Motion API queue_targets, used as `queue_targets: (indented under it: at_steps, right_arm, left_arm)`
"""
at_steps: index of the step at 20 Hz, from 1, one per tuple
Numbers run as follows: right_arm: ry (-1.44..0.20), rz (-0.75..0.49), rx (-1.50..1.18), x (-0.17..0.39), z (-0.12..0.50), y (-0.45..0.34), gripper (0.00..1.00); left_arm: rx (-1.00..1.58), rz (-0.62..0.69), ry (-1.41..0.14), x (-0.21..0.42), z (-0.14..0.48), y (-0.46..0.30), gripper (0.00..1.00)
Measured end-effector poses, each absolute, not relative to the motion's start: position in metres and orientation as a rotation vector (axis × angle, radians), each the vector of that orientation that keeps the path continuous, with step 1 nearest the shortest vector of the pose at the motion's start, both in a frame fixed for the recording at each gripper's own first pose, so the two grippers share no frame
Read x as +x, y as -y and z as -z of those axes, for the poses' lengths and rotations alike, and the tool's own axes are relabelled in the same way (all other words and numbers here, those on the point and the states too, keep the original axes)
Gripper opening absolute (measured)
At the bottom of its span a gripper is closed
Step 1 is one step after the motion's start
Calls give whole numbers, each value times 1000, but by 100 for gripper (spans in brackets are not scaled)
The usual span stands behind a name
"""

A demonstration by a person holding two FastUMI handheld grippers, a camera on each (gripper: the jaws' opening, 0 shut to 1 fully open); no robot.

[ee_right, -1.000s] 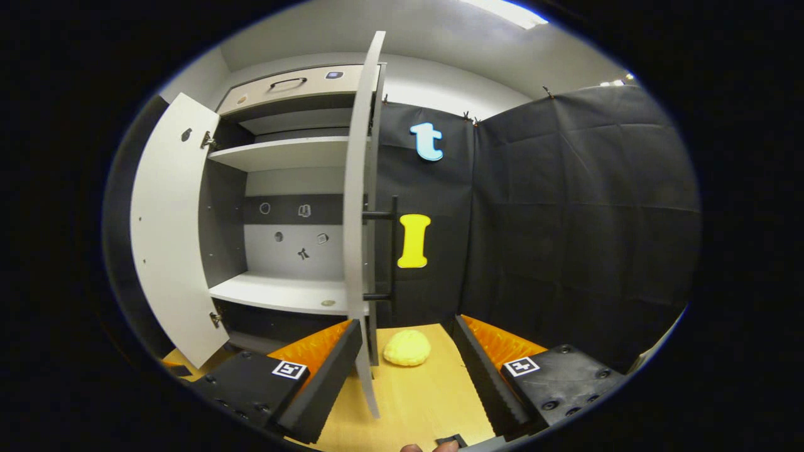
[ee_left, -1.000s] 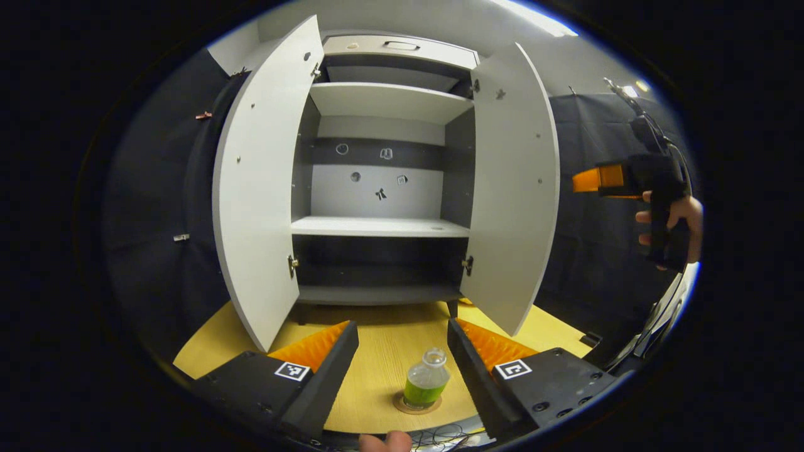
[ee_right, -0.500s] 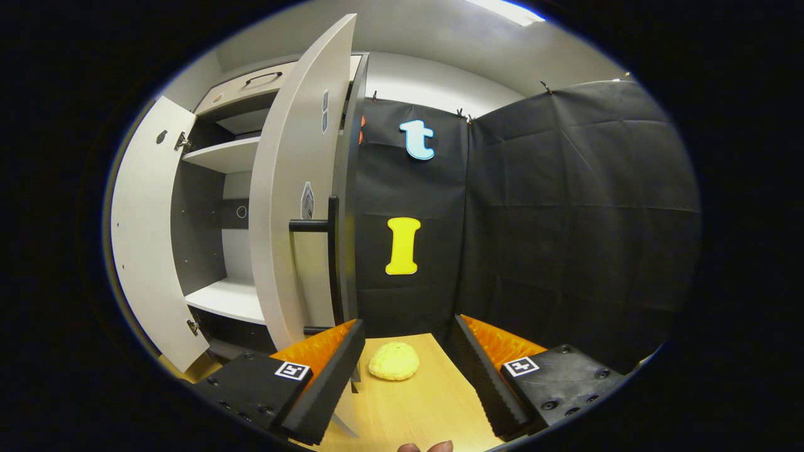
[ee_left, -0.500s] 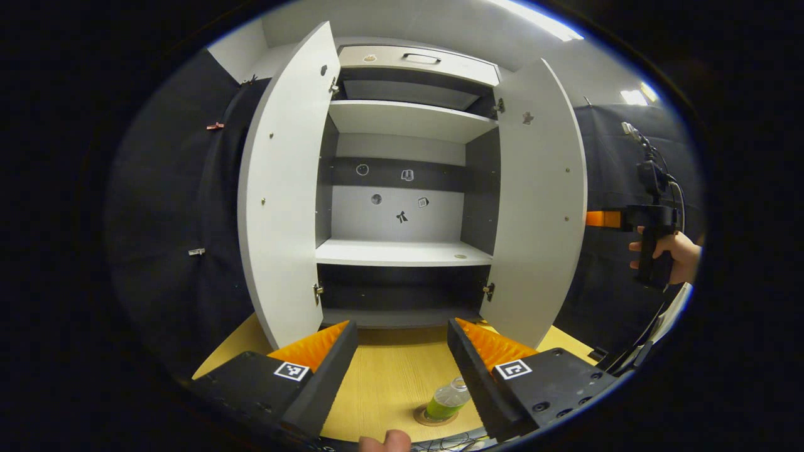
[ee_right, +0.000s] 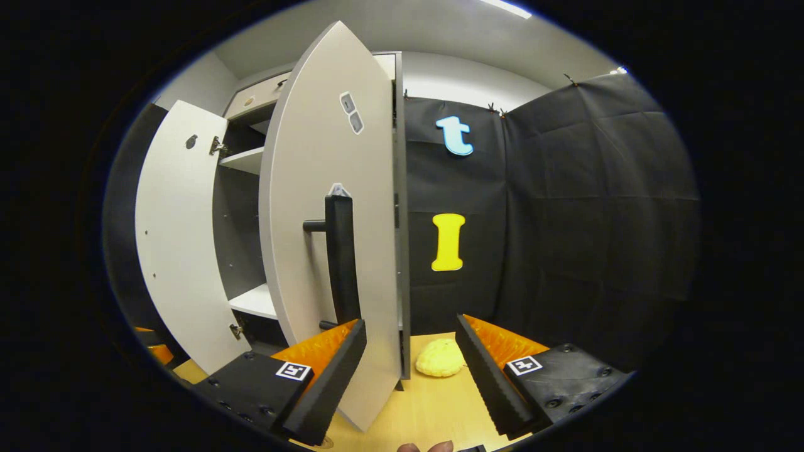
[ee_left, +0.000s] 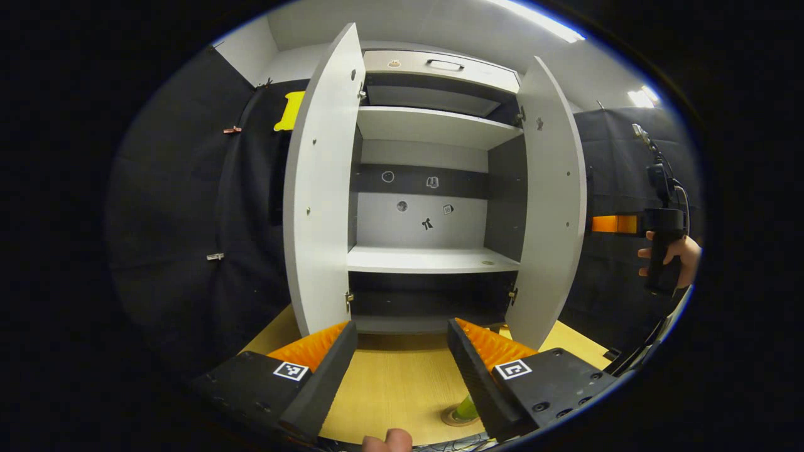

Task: Grasp the bottle in the cabinet with the left hand and place it on the coaster, then close the right door with the right hand and the left door with the left hand.

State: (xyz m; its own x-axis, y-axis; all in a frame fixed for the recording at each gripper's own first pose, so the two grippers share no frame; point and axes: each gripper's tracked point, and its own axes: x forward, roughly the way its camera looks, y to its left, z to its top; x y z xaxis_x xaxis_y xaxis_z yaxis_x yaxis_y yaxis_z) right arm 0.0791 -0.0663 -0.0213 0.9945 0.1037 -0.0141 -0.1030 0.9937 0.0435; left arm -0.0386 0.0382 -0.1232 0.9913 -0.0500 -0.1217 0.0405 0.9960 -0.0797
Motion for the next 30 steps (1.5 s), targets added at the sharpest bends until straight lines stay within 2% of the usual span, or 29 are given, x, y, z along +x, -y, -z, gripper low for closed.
queue_targets:
  at_steps: [9,12,13,14,22,30]
  right_arm:
    - [-11,-239,3,124,22,-41,97]
    - [-4,-241,-11,140,21,-61,95]
    - [-3,-242,-5,145,21,-65,90]
    - [-5,-243,3,149,22,-68,95]
    - [-7,-213,10,183,21,-95,95]
    - [-2,-199,3,203,23,-105,95]
  left_arm:
    - [-90,-43,-123,-43,121,-89,92]
    - [-88,-76,-116,-44,117,-109,92]
    - [-87,-88,-114,-46,116,-114,92]
    - [-87,-98,-111,-48,113,-121,92]
    - [-53,-185,-60,-57,86,-176,92]
    - [-124,-189,-60,-39,74,-201,93]
